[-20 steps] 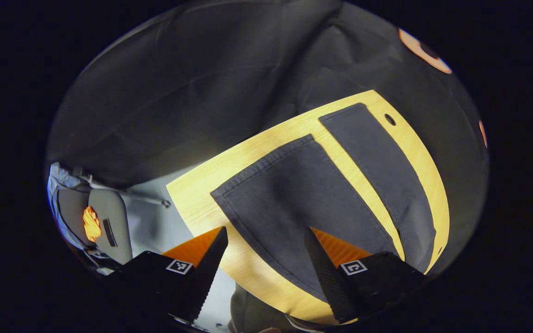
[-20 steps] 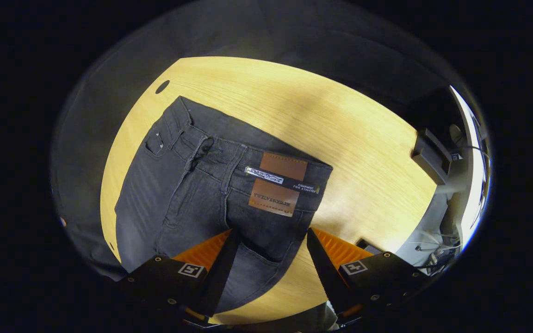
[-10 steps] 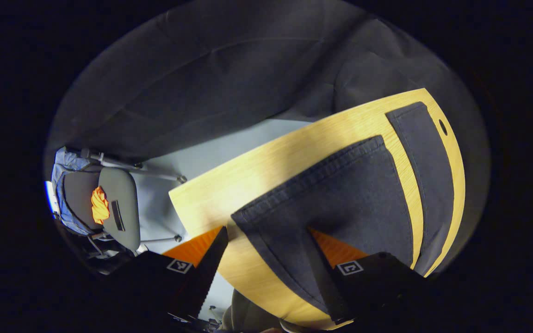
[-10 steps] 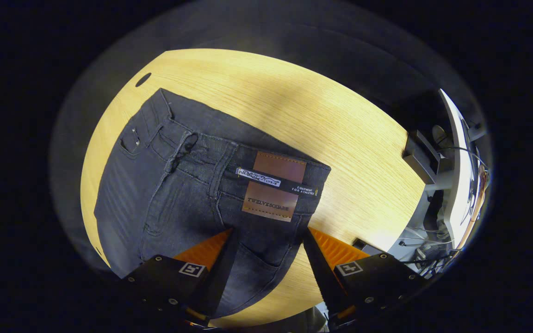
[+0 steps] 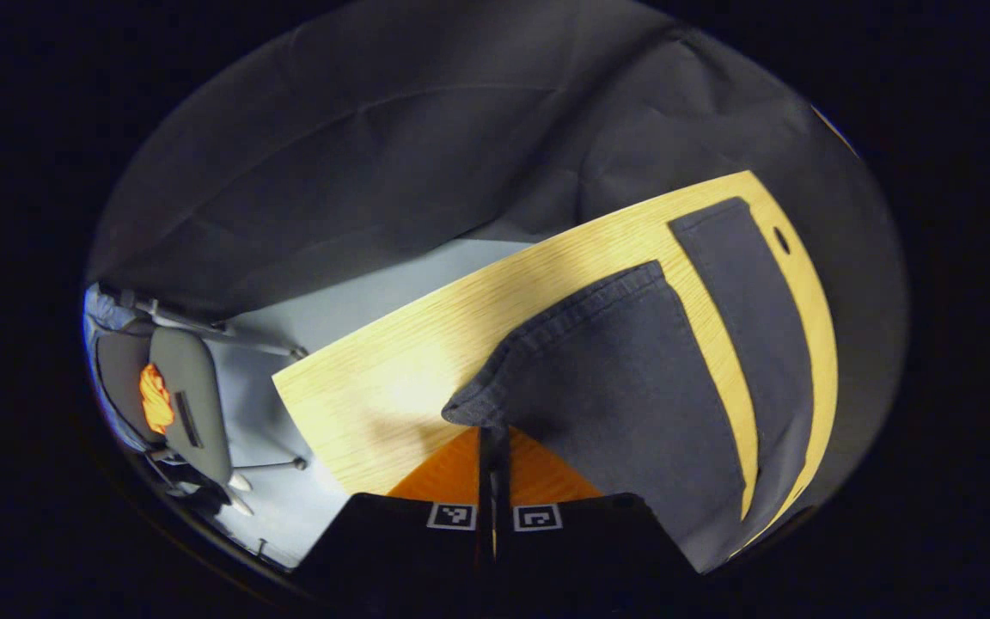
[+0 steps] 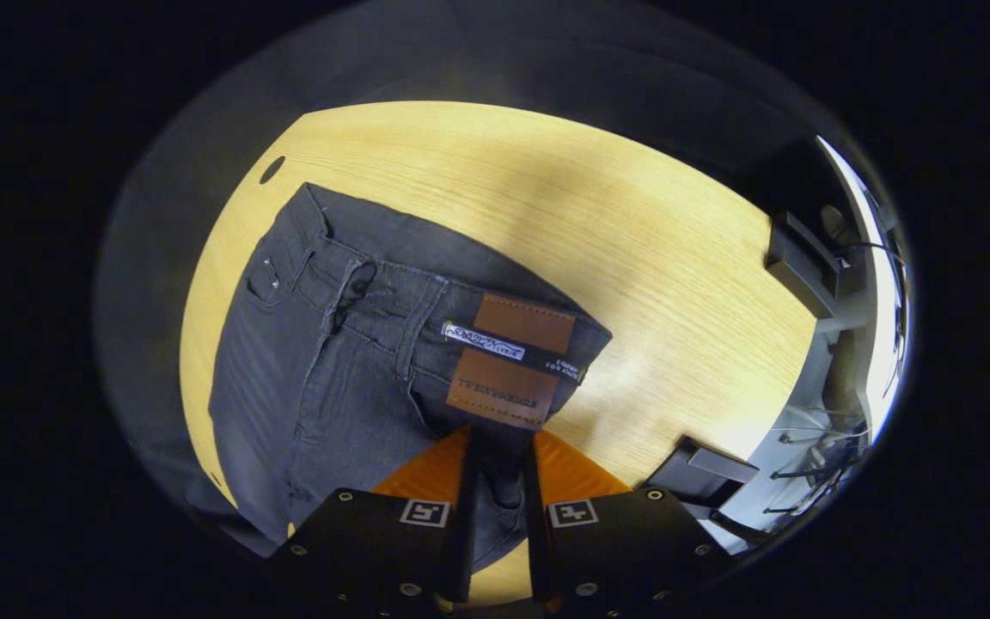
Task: Grasp the waist and the cuffs of the jeans and fold them to make the two legs overlap; first hold the waist and fold one-third of the jeans toward the cuffs, then hold the cuffs and fold the remaining one-third in the same direction to finish folding.
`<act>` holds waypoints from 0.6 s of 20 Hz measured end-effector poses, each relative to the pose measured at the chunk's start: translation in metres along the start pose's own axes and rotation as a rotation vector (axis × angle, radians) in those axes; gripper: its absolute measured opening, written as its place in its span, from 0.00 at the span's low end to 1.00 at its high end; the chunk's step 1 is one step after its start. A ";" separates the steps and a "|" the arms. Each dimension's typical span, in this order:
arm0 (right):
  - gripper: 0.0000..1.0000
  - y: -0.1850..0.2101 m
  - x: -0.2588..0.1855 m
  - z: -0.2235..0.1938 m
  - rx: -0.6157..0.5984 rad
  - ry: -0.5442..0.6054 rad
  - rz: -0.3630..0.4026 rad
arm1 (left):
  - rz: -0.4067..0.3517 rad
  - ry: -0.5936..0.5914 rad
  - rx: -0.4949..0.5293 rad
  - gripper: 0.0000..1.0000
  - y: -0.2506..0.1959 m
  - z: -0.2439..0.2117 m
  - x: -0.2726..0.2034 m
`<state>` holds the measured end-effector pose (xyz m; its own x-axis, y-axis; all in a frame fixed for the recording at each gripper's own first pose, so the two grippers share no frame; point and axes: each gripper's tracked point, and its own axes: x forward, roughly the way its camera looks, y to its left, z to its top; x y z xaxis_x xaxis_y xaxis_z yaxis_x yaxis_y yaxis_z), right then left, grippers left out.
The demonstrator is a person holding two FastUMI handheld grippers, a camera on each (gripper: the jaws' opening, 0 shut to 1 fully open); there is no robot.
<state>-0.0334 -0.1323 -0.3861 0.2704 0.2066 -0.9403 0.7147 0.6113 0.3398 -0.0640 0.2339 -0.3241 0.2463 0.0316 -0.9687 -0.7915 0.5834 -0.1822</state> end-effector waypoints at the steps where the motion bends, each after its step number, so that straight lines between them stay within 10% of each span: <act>1: 0.12 0.004 0.009 0.001 0.060 0.014 0.053 | -0.033 -0.017 -0.001 0.01 -0.001 -0.001 -0.004; 12: 0.12 0.019 -0.026 0.016 0.233 -0.117 0.431 | -0.281 -0.205 0.079 0.01 -0.072 0.037 -0.066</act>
<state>-0.0163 -0.1383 -0.3547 0.6338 0.3076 -0.7097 0.6436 0.2992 0.7045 -0.0027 0.2205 -0.2409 0.5614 0.0185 -0.8273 -0.6333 0.6531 -0.4152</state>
